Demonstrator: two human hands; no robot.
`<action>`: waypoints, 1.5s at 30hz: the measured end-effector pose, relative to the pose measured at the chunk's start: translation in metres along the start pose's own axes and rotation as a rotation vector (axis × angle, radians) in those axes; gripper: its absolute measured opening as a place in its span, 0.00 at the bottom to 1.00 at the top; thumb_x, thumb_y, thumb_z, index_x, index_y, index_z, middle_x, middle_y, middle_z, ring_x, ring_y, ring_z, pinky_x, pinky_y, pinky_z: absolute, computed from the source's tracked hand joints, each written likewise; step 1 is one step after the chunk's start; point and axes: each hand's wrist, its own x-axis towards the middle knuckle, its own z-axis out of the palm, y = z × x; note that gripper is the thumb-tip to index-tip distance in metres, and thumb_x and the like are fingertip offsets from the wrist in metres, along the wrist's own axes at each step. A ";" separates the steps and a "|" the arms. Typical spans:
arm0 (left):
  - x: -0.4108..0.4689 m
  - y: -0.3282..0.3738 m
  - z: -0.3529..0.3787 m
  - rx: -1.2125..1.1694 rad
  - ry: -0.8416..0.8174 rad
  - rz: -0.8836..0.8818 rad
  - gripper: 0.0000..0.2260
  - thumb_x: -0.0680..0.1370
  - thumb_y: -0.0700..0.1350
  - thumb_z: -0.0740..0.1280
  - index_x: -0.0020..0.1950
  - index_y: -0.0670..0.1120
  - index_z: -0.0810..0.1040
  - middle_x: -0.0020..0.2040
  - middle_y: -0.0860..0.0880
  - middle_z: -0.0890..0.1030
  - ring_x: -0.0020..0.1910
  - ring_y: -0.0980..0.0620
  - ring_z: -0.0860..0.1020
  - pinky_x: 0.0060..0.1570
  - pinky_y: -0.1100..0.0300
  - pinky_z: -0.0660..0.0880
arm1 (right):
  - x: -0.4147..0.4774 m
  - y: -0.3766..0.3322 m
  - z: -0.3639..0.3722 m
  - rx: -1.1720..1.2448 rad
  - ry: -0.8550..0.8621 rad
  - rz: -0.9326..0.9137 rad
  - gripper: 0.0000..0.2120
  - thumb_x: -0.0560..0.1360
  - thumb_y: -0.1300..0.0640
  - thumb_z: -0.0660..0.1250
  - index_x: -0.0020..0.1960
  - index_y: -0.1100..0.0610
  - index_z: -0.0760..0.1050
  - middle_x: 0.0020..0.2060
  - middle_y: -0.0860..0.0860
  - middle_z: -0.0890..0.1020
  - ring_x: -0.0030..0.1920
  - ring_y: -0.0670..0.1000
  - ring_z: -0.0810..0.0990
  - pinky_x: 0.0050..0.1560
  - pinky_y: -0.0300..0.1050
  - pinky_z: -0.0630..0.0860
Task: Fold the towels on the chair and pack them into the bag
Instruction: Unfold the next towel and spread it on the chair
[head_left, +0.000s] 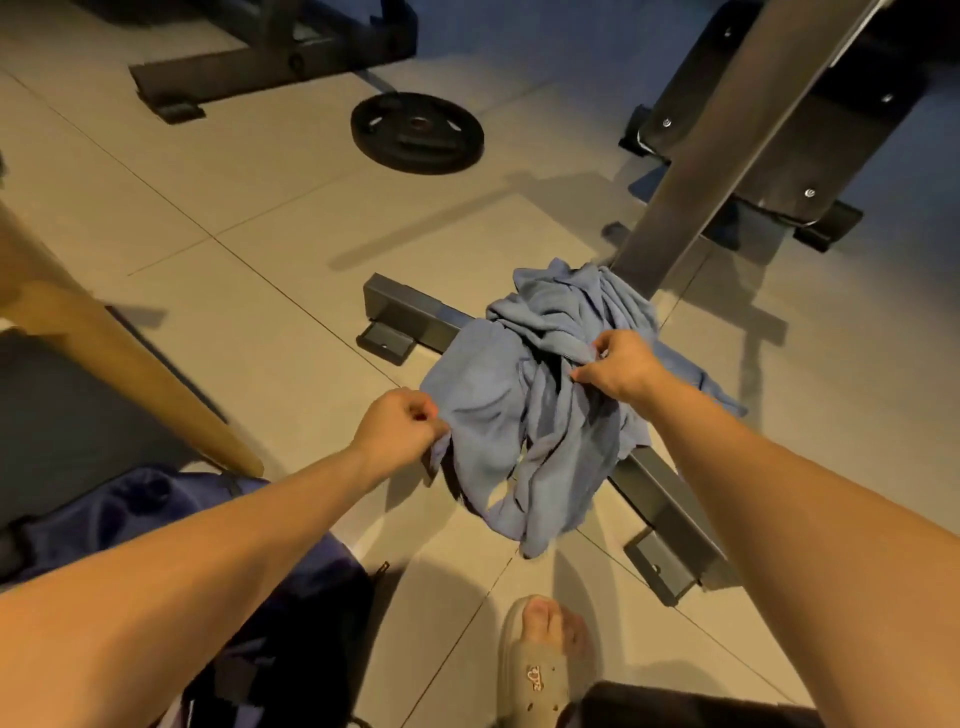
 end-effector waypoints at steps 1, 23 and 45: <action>-0.008 0.015 -0.015 -0.061 0.004 0.023 0.06 0.74 0.34 0.70 0.37 0.39 0.80 0.36 0.39 0.81 0.35 0.50 0.76 0.41 0.56 0.75 | -0.004 0.001 0.002 0.002 0.002 0.005 0.16 0.76 0.59 0.74 0.42 0.58 0.65 0.37 0.58 0.67 0.40 0.55 0.67 0.41 0.51 0.64; -0.098 0.269 -0.165 -0.644 0.112 0.268 0.06 0.81 0.39 0.65 0.51 0.42 0.82 0.46 0.45 0.85 0.44 0.50 0.84 0.41 0.60 0.82 | -0.097 -0.168 -0.080 0.505 0.070 -0.393 0.09 0.78 0.64 0.70 0.40 0.56 0.79 0.40 0.55 0.81 0.44 0.52 0.78 0.44 0.44 0.74; -0.214 0.261 -0.374 -0.507 0.681 0.252 0.05 0.78 0.37 0.70 0.53 0.41 0.83 0.48 0.45 0.83 0.51 0.46 0.82 0.35 0.59 0.78 | -0.211 -0.403 -0.187 0.638 -0.029 -0.527 0.11 0.78 0.58 0.69 0.59 0.61 0.80 0.52 0.56 0.85 0.52 0.58 0.84 0.53 0.55 0.82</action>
